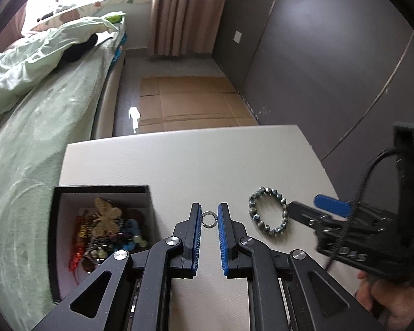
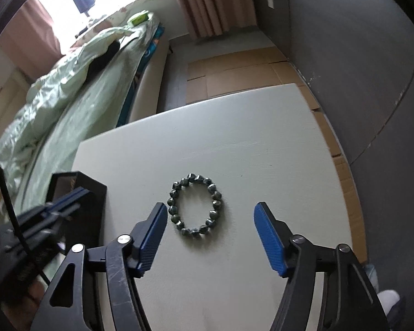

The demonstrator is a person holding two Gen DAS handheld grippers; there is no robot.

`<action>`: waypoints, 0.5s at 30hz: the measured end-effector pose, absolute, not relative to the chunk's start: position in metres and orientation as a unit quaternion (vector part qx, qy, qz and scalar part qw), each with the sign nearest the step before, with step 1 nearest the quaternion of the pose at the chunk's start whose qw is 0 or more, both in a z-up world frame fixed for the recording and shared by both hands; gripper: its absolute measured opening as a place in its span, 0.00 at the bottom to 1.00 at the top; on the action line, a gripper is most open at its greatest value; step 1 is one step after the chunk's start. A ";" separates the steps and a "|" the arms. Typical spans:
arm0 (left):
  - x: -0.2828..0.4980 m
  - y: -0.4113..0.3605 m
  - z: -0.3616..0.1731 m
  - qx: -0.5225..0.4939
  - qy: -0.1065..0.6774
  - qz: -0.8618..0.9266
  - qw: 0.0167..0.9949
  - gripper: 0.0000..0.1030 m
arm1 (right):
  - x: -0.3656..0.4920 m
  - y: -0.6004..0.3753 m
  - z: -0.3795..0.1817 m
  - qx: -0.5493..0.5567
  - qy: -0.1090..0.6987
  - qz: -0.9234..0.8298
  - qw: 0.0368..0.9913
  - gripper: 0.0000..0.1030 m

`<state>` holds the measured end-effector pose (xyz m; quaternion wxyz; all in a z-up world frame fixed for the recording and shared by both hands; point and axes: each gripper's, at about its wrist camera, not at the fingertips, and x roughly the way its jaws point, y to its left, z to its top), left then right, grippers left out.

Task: Organize jewelry
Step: 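Close the left tool on the small silver ring, then carry the ring into the box with the left tool while the right tool grasps the grey bead bracelet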

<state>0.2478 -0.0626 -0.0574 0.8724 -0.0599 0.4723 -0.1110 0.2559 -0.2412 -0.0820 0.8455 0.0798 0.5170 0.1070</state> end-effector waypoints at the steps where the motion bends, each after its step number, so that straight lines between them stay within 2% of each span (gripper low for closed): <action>1: 0.248 -0.059 -0.056 -0.064 0.470 -0.110 0.873 0.12 | 0.257 -0.238 -0.084 0.069 0.517 0.107 0.846 0.56; 11: 0.244 -0.031 -0.044 -0.094 0.457 -0.108 0.878 0.12 | 0.266 -0.231 -0.108 0.027 0.539 0.072 0.839 0.43; 15: 0.241 -0.021 -0.040 -0.098 0.454 -0.105 0.880 0.12 | 0.267 -0.220 -0.113 -0.009 0.539 0.061 0.840 0.32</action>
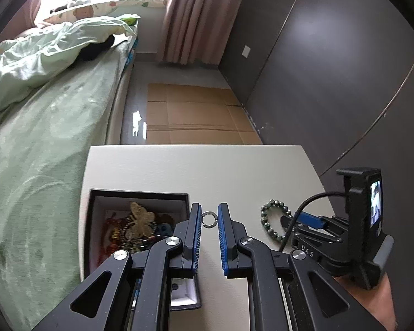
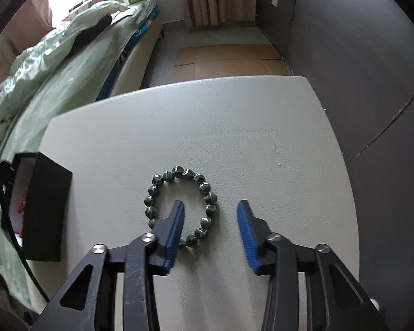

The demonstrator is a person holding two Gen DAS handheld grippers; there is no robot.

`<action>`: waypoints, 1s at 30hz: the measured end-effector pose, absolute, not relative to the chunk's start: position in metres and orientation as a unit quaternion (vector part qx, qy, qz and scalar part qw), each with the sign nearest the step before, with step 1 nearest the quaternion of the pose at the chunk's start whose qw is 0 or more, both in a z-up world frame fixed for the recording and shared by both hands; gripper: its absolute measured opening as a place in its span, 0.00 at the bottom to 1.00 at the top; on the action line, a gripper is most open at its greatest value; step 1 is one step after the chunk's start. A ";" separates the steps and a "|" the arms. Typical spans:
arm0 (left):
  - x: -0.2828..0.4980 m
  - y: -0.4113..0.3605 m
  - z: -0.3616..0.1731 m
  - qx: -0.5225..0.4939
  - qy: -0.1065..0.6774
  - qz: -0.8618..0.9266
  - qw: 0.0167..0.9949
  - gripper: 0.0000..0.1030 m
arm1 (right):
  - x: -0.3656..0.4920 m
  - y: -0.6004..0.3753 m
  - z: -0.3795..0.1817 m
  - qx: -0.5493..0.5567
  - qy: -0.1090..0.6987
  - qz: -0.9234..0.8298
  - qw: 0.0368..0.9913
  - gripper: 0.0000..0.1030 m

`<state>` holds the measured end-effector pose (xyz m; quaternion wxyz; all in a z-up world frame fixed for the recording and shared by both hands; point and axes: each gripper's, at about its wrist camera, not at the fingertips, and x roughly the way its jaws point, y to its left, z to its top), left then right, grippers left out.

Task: Organize jewelry
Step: 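Carry the ring into the box with the left tool while the right tool grasps the grey bead bracelet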

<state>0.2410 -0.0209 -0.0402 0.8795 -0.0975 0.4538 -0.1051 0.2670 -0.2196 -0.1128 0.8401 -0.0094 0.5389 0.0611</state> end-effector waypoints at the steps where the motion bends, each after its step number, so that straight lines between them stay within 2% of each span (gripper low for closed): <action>1: 0.240 -0.018 -0.039 -0.098 0.454 -0.103 0.880 0.12 | 0.267 -0.217 -0.113 -0.019 0.539 0.058 0.840 0.27; 3: 0.238 -0.013 -0.038 -0.098 0.453 -0.100 0.880 0.12 | 0.265 -0.213 -0.113 -0.032 0.537 0.055 0.841 0.13; 5: 0.236 -0.008 -0.037 -0.092 0.454 -0.094 0.881 0.12 | 0.264 -0.213 -0.112 -0.029 0.538 0.056 0.841 0.10; 24: 0.230 0.023 -0.053 -0.085 0.507 -0.055 0.856 0.14 | 0.233 -0.203 -0.038 0.030 0.447 0.117 0.886 0.10; 25: 0.230 0.026 -0.054 -0.091 0.510 -0.052 0.854 0.19 | 0.231 -0.201 -0.036 0.032 0.445 0.121 0.887 0.10; 27: 0.231 0.032 -0.054 -0.102 0.510 -0.048 0.853 0.38 | 0.228 -0.198 -0.031 0.037 0.437 0.132 0.889 0.10; 28: 0.231 0.034 -0.053 -0.106 0.505 -0.046 0.855 0.55 | 0.227 -0.196 -0.028 0.039 0.433 0.138 0.890 0.10; 29: 0.230 0.036 -0.050 -0.109 0.498 -0.044 0.859 0.64 | 0.224 -0.193 -0.025 0.041 0.428 0.147 0.891 0.10; 30: 0.228 0.038 -0.046 -0.112 0.490 -0.042 0.863 0.64 | 0.222 -0.190 -0.023 0.042 0.425 0.155 0.891 0.10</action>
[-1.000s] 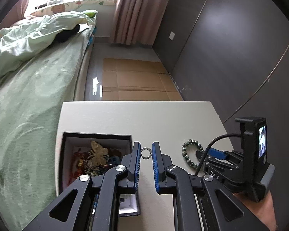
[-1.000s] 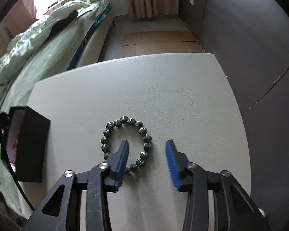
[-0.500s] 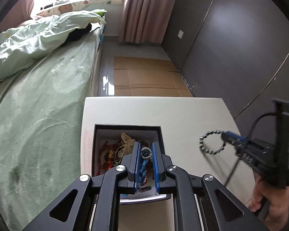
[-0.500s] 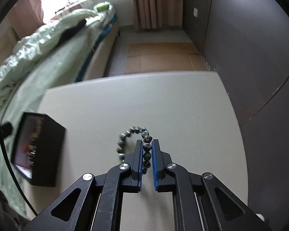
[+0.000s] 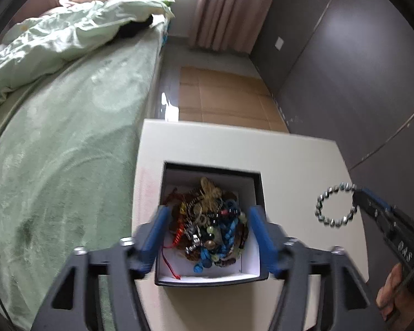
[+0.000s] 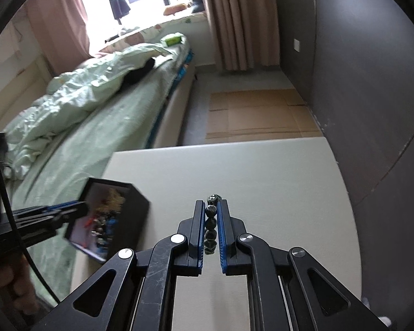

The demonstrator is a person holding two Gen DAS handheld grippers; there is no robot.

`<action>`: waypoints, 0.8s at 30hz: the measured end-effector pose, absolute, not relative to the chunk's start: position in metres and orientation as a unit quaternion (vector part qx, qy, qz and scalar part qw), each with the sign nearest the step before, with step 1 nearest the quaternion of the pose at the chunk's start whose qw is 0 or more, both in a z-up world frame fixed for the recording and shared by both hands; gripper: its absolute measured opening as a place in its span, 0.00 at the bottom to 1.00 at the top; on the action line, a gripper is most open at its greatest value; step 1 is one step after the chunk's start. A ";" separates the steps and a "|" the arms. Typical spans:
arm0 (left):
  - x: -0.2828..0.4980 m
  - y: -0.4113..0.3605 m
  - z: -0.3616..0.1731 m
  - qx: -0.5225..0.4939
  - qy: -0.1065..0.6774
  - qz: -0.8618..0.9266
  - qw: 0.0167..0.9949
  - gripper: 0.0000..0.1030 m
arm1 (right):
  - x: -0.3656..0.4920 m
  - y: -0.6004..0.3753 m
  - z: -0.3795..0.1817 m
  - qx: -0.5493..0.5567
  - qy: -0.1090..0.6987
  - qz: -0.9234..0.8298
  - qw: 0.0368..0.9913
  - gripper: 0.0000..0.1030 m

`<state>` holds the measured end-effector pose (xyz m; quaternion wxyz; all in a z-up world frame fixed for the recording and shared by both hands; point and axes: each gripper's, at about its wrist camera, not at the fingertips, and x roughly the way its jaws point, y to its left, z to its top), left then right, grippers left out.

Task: Organize jewelry
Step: 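Carry the ring into the box with the left tool while the right tool grasps the grey bead bracelet, then lower the grey bead bracelet into the box with the right tool and open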

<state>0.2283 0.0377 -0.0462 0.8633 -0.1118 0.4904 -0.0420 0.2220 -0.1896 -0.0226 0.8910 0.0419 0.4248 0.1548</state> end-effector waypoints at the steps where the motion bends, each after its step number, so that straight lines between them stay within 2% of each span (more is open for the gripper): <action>1: 0.227 0.040 -0.043 -0.117 0.485 -0.040 0.866 0.64 | 0.220 -0.187 -0.020 0.043 0.422 0.162 0.891 0.10; 14: 0.220 0.060 -0.027 -0.140 0.470 -0.015 0.872 0.64 | 0.198 -0.128 -0.002 0.073 0.394 0.275 0.874 0.10; 24: 0.218 0.081 -0.031 -0.161 0.469 0.006 0.868 0.64 | 0.196 -0.081 -0.021 0.091 0.408 0.328 0.847 0.10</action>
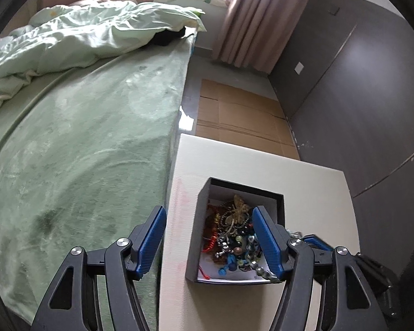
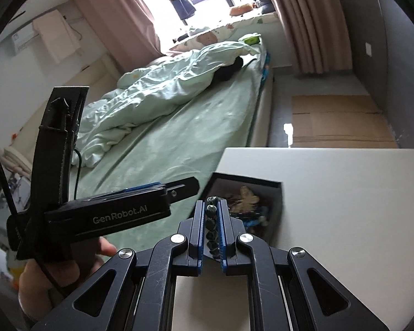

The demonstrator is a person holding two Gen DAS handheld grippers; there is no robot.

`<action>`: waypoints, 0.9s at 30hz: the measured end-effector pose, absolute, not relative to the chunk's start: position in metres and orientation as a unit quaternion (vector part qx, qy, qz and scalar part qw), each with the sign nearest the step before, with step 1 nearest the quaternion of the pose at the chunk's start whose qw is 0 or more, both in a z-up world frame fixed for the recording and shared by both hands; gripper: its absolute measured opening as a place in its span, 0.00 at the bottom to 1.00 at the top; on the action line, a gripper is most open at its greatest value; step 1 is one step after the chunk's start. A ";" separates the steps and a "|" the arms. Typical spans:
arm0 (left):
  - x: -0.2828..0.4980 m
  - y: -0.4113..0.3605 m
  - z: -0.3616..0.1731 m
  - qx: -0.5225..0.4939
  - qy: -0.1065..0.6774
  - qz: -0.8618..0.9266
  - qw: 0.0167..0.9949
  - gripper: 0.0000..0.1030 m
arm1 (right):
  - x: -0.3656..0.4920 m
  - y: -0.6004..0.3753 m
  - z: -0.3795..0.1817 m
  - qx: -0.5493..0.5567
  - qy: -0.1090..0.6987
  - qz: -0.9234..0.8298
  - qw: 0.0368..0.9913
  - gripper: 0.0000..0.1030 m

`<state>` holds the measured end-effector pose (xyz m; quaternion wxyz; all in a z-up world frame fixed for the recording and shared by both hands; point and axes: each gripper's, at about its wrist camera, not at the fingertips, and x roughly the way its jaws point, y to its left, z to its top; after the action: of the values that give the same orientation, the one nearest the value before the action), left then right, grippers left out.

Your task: Organize jewelry

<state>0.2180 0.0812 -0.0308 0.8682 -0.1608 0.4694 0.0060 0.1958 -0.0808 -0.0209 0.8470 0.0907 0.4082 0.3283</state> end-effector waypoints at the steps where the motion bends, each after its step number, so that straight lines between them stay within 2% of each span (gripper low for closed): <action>1: 0.218 0.085 -0.031 -0.167 0.468 0.009 0.868 0.64 | 0.196 -0.078 -0.022 0.090 0.408 0.331 0.846 0.10; 8: 0.216 0.102 -0.030 -0.193 0.459 0.032 0.867 0.64 | 0.206 -0.065 -0.034 0.111 0.430 0.357 0.822 0.10; 10: 0.216 0.104 -0.031 -0.194 0.459 0.033 0.866 0.64 | 0.212 -0.062 -0.042 0.116 0.452 0.361 0.807 0.21; 11: 0.216 0.103 -0.031 -0.193 0.460 0.032 0.866 0.64 | 0.212 -0.064 -0.043 0.119 0.455 0.359 0.806 0.37; 12: 0.216 0.103 -0.032 -0.192 0.461 0.030 0.866 0.64 | 0.212 -0.067 -0.043 0.120 0.453 0.354 0.810 0.47; 25: 0.205 0.061 -0.021 -0.152 0.458 -0.009 0.876 0.64 | 0.200 -0.135 -0.027 0.113 0.449 0.261 0.847 0.49; 26: 0.203 0.056 -0.020 -0.147 0.457 -0.011 0.877 0.64 | 0.200 -0.140 -0.025 0.115 0.447 0.257 0.849 0.50; 27: 0.201 0.053 -0.019 -0.145 0.456 -0.013 0.878 0.64 | 0.199 -0.145 -0.022 0.117 0.445 0.253 0.851 0.56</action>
<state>0.2007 0.0526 -0.0188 0.8782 -0.1452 0.4555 -0.0126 0.1992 -0.1453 -0.0225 0.8513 0.1169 0.4448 0.2527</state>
